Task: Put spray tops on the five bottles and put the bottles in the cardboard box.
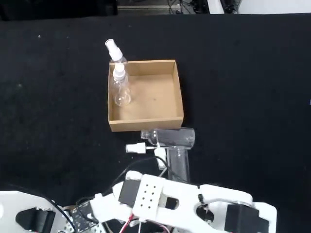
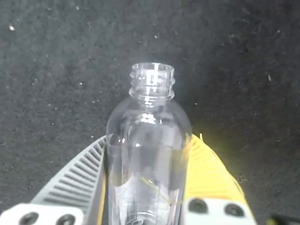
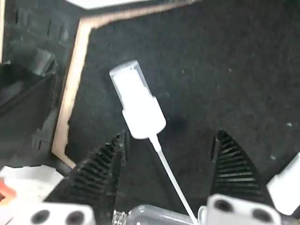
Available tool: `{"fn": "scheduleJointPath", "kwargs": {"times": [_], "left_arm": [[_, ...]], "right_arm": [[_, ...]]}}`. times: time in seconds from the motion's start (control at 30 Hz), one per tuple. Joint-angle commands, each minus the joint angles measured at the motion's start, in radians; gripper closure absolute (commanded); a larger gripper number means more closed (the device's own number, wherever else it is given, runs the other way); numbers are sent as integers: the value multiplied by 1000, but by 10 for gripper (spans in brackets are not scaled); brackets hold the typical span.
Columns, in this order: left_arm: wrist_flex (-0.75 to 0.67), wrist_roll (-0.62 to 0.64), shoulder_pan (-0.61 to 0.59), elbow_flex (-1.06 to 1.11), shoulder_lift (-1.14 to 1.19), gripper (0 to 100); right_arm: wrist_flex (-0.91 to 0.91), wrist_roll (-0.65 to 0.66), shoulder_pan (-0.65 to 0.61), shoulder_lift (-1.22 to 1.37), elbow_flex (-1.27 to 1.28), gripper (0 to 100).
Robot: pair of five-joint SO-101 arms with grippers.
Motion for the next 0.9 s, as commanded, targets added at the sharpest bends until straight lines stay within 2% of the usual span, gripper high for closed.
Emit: {"fn": "scheduleJointPath", "kwargs": {"times": [0.0,0.37,0.43,0.6,0.73,0.87], "left_arm": [[11,11,-8,-73,2,970],[11,6,-10,-74,0,970],[11,6,-10,-74,0,970],[11,6,-7,-74,2,970],[11,6,-5,-74,0,970],[11,6,-10,-74,-3,970]], "right_arm": [[-35,-15,-35,42,-48,733],[-164,-21,-31,226,-35,735],[-169,-37,-31,228,-36,778],[-169,-172,-29,228,-94,987],[-160,-233,-9,228,-154,982],[-150,-269,81,228,-236,988]]}}
